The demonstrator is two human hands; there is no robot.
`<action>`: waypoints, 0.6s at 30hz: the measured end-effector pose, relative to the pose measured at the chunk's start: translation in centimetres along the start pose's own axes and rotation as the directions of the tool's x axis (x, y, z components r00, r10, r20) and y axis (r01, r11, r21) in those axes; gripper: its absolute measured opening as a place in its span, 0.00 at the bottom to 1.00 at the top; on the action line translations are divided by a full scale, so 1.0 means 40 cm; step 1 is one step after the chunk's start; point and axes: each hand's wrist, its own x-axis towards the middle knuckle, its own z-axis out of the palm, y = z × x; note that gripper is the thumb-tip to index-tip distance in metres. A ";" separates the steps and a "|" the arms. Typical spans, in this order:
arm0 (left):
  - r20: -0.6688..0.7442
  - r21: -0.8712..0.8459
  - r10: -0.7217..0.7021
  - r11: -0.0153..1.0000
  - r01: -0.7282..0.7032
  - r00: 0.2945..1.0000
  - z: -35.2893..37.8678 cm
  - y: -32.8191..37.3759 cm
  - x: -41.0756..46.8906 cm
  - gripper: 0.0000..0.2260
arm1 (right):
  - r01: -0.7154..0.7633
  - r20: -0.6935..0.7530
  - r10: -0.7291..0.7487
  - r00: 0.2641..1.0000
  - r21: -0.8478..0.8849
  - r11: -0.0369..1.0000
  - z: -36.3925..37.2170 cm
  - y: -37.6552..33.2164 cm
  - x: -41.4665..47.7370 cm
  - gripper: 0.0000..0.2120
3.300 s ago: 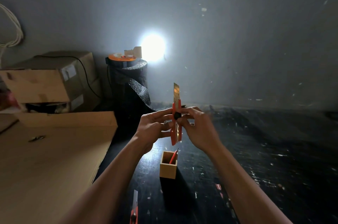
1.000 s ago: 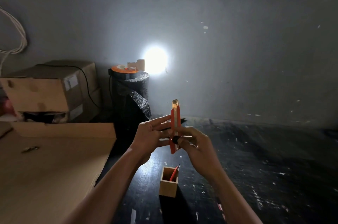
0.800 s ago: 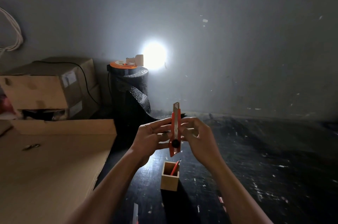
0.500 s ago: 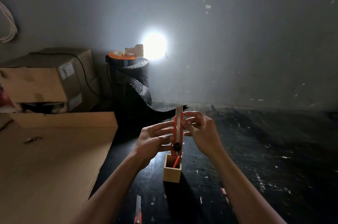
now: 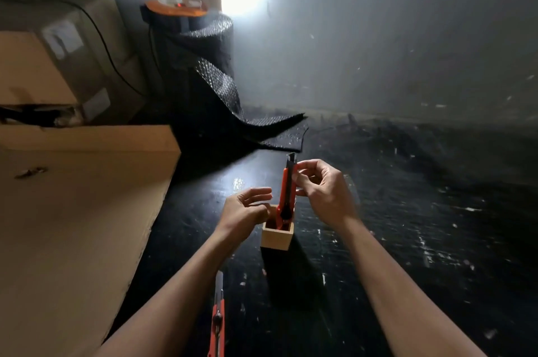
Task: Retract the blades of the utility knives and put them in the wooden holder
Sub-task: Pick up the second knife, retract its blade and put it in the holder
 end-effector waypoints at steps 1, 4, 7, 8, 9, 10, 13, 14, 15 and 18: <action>-0.033 0.075 -0.011 0.997 0.013 0.999 -0.005 -0.030 0.018 0.20 | -0.019 -0.007 0.019 1.000 -0.005 1.000 0.007 0.024 0.015 0.05; -0.074 0.285 -0.056 0.956 0.075 0.996 -0.016 -0.105 0.071 0.28 | -0.061 -0.015 0.060 0.998 -0.022 0.998 0.033 0.097 0.058 0.03; -0.036 0.434 -0.105 0.894 0.111 0.994 -0.016 -0.145 0.113 0.36 | -0.096 -0.054 0.090 0.995 -0.121 0.988 0.061 0.166 0.090 0.03; -0.017 0.470 -0.120 0.875 0.114 0.993 -0.013 -0.155 0.122 0.39 | -0.105 -0.063 0.096 0.993 -0.161 0.981 0.071 0.185 0.095 0.03; -0.006 0.499 -0.133 0.858 0.118 0.991 -0.008 -0.164 0.131 0.42 | -0.112 -0.070 0.100 0.992 -0.199 0.974 0.081 0.203 0.101 0.04; -0.002 0.523 -0.144 0.843 0.123 0.990 -0.003 -0.173 0.140 0.44 | -0.120 -0.074 0.106 0.992 -0.234 0.965 0.091 0.222 0.106 0.04; -0.001 0.575 -0.148 0.809 0.122 0.989 0.012 -0.201 0.167 0.48 | -0.150 -0.059 0.139 0.989 -0.321 0.935 0.122 0.271 0.113 0.03; 0.003 0.574 -0.150 0.810 0.122 0.989 0.015 -0.211 0.174 0.48 | -0.164 -0.050 0.157 0.986 -0.344 0.925 0.132 0.285 0.114 0.03; 0.008 0.568 -0.154 0.814 0.122 0.988 0.017 -0.218 0.180 0.47 | -0.177 -0.046 0.173 0.984 -0.370 0.912 0.140 0.297 0.116 0.03; 0.023 0.547 -0.158 0.828 0.120 0.987 0.018 -0.237 0.188 0.48 | -0.193 -0.044 0.194 0.980 -0.444 0.875 0.153 0.317 0.125 0.03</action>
